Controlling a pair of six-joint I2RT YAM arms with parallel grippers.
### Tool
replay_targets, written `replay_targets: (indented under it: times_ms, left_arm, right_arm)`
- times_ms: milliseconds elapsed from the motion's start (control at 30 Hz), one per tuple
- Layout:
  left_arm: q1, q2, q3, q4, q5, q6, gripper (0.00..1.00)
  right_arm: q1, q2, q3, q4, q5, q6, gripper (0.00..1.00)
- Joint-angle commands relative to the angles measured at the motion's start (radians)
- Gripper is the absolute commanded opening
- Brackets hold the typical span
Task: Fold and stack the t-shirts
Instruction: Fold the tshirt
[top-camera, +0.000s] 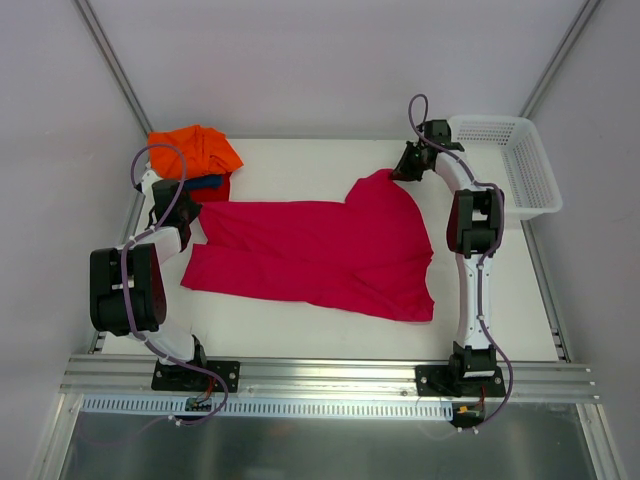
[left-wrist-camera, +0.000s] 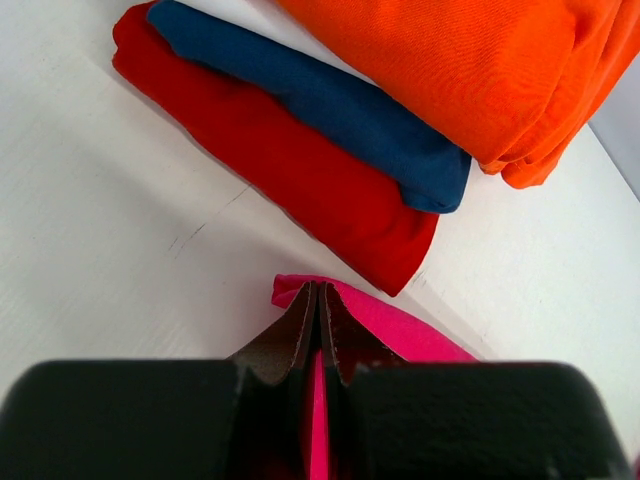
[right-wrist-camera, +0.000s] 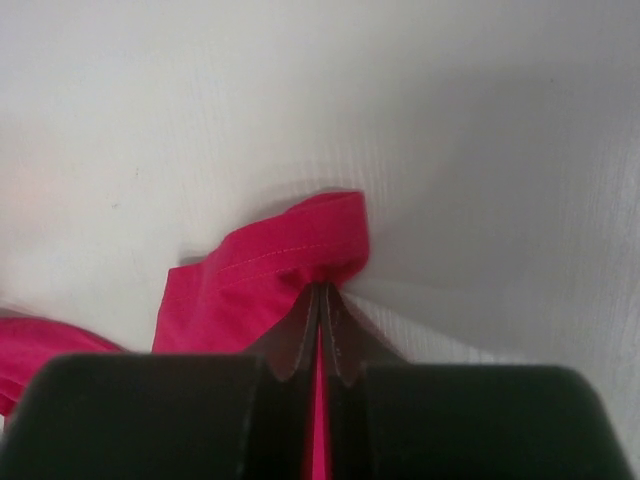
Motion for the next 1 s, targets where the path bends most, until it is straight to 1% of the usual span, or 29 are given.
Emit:
replay_targets:
  times_ms: [0, 167, 533, 967]
  left_arm:
    - [0.005, -0.011, 0.025, 0.041, 0.004, 0.025, 0.00]
    - [0.006, -0.011, 0.027, 0.041, 0.023, 0.019, 0.00]
    - [-0.004, -0.048, 0.030, 0.028, 0.055, 0.019, 0.00]
    - [-0.020, -0.149, 0.030, -0.007, 0.061, 0.030, 0.00]
  right_arm:
    - [0.007, -0.015, -0.010, 0.010, -0.010, 0.010, 0.00]
    - [0.007, -0.040, -0.049, 0.022, -0.002, 0.005, 0.00]
    - [0.013, -0.173, -0.165, 0.046, 0.022, -0.021, 0.00]
    - [0.048, -0.438, -0.400, 0.092, 0.094, -0.068, 0.00]
